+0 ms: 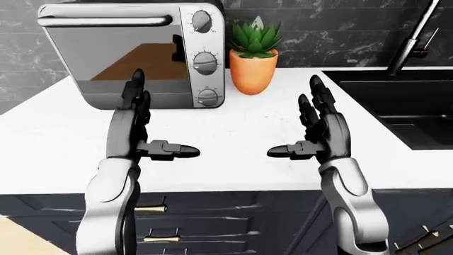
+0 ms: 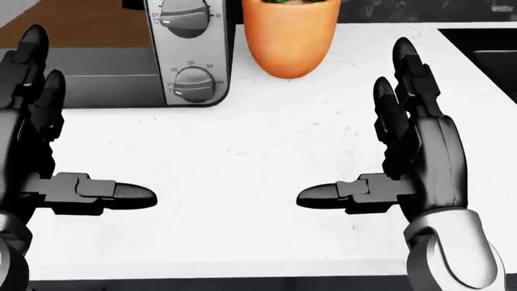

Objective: Open the toaster oven door.

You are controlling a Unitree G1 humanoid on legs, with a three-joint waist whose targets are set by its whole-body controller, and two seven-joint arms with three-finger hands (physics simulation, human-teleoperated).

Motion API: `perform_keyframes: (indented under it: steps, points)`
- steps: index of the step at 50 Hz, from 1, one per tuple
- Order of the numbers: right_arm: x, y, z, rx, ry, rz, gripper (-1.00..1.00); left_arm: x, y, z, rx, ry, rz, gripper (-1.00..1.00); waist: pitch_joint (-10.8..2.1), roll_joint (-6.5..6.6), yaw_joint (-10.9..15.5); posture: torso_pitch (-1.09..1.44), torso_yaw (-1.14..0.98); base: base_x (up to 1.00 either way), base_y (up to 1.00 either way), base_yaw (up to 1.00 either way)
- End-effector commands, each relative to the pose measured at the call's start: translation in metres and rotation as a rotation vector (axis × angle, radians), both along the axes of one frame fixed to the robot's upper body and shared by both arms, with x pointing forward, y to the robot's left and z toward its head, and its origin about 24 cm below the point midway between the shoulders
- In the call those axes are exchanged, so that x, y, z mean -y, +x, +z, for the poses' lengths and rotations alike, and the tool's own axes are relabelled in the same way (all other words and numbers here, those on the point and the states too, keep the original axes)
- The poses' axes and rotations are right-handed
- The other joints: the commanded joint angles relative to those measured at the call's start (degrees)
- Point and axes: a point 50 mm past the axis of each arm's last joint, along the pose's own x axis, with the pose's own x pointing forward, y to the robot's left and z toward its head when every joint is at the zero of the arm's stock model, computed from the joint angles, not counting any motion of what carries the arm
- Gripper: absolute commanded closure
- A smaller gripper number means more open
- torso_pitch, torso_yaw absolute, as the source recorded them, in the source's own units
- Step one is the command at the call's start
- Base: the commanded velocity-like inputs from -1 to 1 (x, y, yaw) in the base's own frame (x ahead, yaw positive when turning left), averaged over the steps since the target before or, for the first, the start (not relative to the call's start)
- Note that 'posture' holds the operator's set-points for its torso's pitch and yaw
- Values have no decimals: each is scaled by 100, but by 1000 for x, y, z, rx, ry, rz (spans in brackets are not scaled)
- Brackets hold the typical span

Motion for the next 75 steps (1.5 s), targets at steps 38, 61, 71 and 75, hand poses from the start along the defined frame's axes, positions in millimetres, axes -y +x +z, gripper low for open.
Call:
perform_keyframes:
  steps: [38, 61, 71, 75]
  points:
    - [0, -1, 9, 81, 1, 3, -100, 2, -2, 6, 68, 5, -13, -100, -1255, -13, 126, -47, 0, 0, 0, 0]
    - [-1, -1, 10, 80, -2, 5, -100, -1, 2, 46, 194, 208, 91, -100, -1517, -49, 110, -55, 0, 0, 0, 0]
    - [-1, 0, 9, 79, -2, 6, -100, -7, 36, 53, 181, 440, 168, -100, -1508, -55, 84, -55, 0, 0, 0, 0]
    - [-2, 0, 8, 78, -1, 7, -100, -12, 48, 54, 186, 548, 223, -100, -1506, -60, 73, -55, 0, 0, 0, 0]
